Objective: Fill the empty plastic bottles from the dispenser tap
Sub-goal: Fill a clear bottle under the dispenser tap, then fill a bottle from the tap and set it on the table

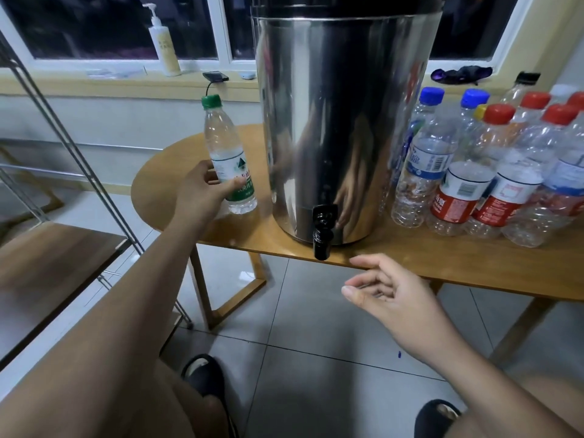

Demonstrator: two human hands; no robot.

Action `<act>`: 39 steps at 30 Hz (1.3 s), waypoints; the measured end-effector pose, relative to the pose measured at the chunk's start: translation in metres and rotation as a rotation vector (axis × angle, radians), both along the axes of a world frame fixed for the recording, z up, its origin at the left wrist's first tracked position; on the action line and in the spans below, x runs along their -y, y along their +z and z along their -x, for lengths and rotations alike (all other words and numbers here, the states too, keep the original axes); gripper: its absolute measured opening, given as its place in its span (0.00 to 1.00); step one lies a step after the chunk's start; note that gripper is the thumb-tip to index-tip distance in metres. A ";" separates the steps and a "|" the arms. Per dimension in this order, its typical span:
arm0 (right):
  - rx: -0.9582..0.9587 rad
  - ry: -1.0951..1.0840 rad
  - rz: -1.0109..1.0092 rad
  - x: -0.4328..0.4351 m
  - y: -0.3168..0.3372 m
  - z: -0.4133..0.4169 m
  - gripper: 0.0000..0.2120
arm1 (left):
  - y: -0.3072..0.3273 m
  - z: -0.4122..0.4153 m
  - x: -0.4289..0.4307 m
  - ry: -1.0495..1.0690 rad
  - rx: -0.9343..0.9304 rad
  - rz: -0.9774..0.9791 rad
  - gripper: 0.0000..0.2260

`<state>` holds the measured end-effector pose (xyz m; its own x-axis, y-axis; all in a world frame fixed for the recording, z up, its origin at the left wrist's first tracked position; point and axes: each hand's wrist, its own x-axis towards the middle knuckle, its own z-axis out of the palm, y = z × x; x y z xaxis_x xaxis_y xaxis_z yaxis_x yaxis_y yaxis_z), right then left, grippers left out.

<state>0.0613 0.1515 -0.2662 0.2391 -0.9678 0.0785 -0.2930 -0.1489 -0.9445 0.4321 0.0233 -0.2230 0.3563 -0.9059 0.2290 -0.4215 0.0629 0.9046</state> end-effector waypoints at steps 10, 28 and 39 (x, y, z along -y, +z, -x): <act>0.009 -0.055 -0.003 0.011 -0.005 0.009 0.16 | -0.005 -0.005 0.041 -0.024 0.073 -0.024 0.30; 0.110 -0.277 0.161 0.035 0.019 0.050 0.12 | 0.001 0.033 -0.066 -0.162 -0.083 0.004 0.17; 0.172 -0.708 0.264 0.063 0.018 0.140 0.08 | -0.037 0.101 -0.119 -0.429 0.253 -0.197 0.06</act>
<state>-0.0785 0.0886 -0.2485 -0.4658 -0.8295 0.3081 -0.2548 -0.2077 -0.9444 0.3310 0.1426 -0.2604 -0.0997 -0.9925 0.0704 -0.6016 0.1165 0.7902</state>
